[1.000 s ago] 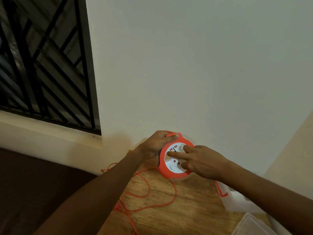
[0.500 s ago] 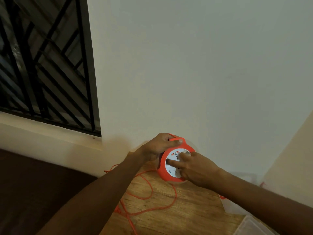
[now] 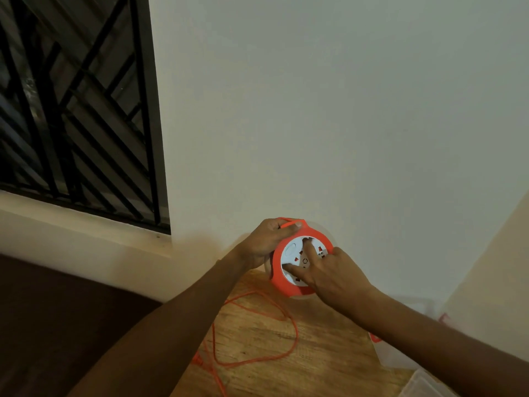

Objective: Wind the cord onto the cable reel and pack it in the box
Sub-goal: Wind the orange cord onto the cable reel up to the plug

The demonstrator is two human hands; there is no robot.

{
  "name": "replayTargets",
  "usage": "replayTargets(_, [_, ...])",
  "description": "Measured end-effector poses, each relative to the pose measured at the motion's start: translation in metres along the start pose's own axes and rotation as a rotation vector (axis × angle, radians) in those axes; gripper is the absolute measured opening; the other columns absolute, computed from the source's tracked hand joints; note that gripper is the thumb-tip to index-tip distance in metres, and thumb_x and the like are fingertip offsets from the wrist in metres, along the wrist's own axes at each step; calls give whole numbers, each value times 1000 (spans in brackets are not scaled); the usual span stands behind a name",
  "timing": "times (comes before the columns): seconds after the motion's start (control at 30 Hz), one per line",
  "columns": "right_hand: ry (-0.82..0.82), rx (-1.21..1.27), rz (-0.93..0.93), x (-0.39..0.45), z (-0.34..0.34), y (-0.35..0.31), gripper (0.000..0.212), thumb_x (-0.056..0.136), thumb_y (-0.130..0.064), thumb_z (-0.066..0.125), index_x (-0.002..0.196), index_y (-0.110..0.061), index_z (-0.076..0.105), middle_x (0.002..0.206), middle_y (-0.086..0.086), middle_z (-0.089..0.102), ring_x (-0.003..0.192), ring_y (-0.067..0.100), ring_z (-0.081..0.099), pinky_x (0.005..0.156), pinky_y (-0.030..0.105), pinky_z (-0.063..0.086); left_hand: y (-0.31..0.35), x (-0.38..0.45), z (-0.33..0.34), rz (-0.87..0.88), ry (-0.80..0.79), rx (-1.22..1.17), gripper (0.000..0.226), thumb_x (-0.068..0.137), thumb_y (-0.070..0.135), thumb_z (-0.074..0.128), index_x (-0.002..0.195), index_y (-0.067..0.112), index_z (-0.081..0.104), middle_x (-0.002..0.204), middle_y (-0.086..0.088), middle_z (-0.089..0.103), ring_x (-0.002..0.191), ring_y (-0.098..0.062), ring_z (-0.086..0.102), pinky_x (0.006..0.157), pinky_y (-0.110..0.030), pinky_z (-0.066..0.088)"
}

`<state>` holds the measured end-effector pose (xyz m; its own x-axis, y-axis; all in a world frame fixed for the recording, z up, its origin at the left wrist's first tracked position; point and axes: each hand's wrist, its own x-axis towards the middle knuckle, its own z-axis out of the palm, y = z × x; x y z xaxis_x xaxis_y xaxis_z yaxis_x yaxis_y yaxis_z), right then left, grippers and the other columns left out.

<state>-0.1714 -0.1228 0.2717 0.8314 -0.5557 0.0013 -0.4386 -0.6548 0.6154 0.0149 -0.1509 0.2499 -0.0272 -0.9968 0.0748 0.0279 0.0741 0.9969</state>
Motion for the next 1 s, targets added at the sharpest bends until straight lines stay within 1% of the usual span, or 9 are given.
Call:
replayTargets(0.07, [38, -50, 15, 1, 2, 9, 68, 77, -31, 78, 137, -33, 48, 123, 35, 56, 71, 40, 68, 67, 46, 57, -1, 0, 2, -13, 15, -13, 39, 100, 37, 61, 130, 12, 68, 119, -13, 77, 105, -37, 75, 94, -53, 60])
replayTargets(0.13, [110, -65, -1, 1, 8, 17, 74, 62, -33, 87, 129, -30, 58, 101, 29, 67, 59, 37, 67, 57, 41, 56, -1, 0, 4, -18, 13, -35, 38, 100, 37, 62, 128, 12, 69, 117, -12, 77, 105, -38, 75, 92, -52, 62])
replayTargets(0.27, [135, 179, 208, 4, 5, 17, 72, 81, -52, 65, 144, -32, 37, 113, 11, 70, 87, 31, 69, 74, 41, 57, 1, 3, 12, 5, 58, -132, 34, 99, 37, 64, 123, 14, 72, 115, -10, 79, 103, -36, 76, 91, -52, 62])
replayTargets(0.37, [235, 710, 595, 12, -3, 17, 63, 86, -65, 46, 140, -30, 45, 120, 1, 68, 101, 25, 66, 83, 39, 55, 2, 4, 17, 43, 153, -207, 27, 100, 34, 64, 114, 15, 76, 113, -13, 79, 101, -36, 76, 90, -51, 62])
replayTargets(0.47, [217, 861, 668, 13, -2, 17, 62, 90, -60, 47, 140, -24, 45, 129, 3, 63, 109, 25, 63, 88, 39, 51, 1, 5, 17, 32, 186, -212, 21, 100, 37, 62, 108, 23, 76, 108, -7, 81, 97, -33, 78, 79, -44, 65])
replayTargets(0.57, [265, 593, 529, 5, 3, 15, 58, 90, -52, 54, 140, -25, 42, 124, 2, 66, 98, 24, 68, 80, 37, 55, 3, 4, 11, 15, 176, -177, 19, 100, 38, 62, 107, 24, 74, 105, -4, 81, 92, -30, 79, 74, -39, 66])
replayTargets(0.7, [284, 276, 92, -5, 6, 25, 48, 71, -26, 84, 114, -19, 66, 119, 12, 64, 94, 33, 69, 66, 41, 60, 4, 0, 7, 7, 141, -124, 19, 101, 36, 61, 111, 23, 71, 107, -4, 79, 91, -27, 78, 71, -36, 66])
replayTargets(0.8, [193, 183, -95, -5, 10, 30, 47, 69, -17, 85, 113, -23, 68, 138, 14, 52, 111, 35, 60, 65, 43, 61, 2, -1, 9, 11, 116, -74, 20, 101, 37, 60, 112, 25, 71, 111, -4, 78, 95, -28, 77, 79, -39, 66])
replayTargets(1.0, [161, -11, -362, -10, 0, 29, 40, 73, -24, 83, 111, -24, 71, 138, 8, 52, 106, 33, 61, 72, 45, 60, 1, -4, 8, -25, 61, -25, 30, 99, 41, 62, 118, 20, 72, 111, -5, 80, 96, -30, 79, 84, -48, 65])
